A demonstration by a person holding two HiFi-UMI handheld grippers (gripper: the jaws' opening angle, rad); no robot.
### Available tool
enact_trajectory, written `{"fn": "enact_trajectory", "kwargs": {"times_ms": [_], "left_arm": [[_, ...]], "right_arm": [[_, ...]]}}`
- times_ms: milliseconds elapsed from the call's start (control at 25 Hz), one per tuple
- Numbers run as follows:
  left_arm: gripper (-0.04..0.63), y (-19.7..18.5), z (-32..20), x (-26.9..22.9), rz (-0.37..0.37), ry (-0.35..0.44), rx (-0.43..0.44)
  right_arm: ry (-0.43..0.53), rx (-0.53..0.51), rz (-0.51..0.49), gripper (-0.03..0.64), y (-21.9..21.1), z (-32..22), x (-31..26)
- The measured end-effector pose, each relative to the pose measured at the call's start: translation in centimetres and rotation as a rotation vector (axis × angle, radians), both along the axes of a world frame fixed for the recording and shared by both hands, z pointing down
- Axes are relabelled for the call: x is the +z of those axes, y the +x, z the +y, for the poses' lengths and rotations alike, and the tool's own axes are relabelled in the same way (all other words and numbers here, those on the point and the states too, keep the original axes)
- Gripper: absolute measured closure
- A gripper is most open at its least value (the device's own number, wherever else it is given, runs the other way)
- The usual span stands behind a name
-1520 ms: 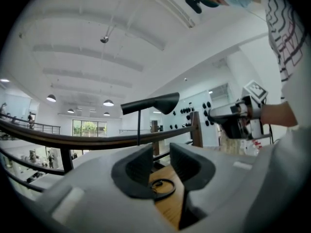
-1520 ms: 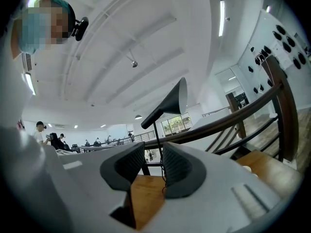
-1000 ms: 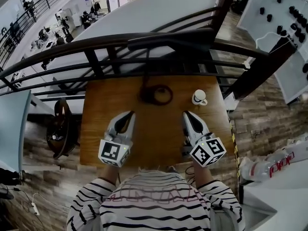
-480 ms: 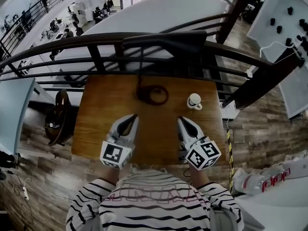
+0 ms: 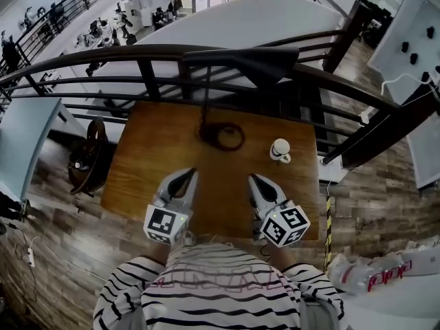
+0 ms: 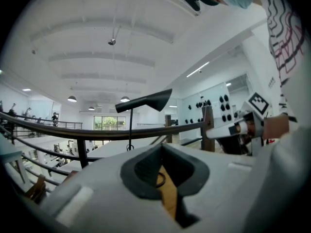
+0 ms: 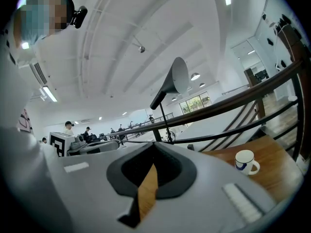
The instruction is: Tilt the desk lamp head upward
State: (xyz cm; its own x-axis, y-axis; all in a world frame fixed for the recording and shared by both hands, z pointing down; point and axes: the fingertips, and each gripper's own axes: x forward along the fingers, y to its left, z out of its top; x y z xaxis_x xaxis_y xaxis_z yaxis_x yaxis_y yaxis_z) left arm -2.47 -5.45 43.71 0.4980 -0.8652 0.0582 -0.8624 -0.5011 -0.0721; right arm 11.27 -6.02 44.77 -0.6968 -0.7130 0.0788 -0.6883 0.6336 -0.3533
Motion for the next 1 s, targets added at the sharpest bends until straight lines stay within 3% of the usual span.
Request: {"fn": "enact_trajectory", "kwargs": {"times_ms": [280,1000], "left_arm": [[0.592,-0.5,0.5,1.3,-0.012,-0.041,-0.048],[0.592,-0.6,0.3,0.9,-0.023,-0.028,-0.082]], "right_arm": [[-0.007,-0.047,0.018,0.617,-0.7,-0.1,0.4],[-0.008,-0.064,0.013,0.617,-1.2,-0.9,0.3]]}}
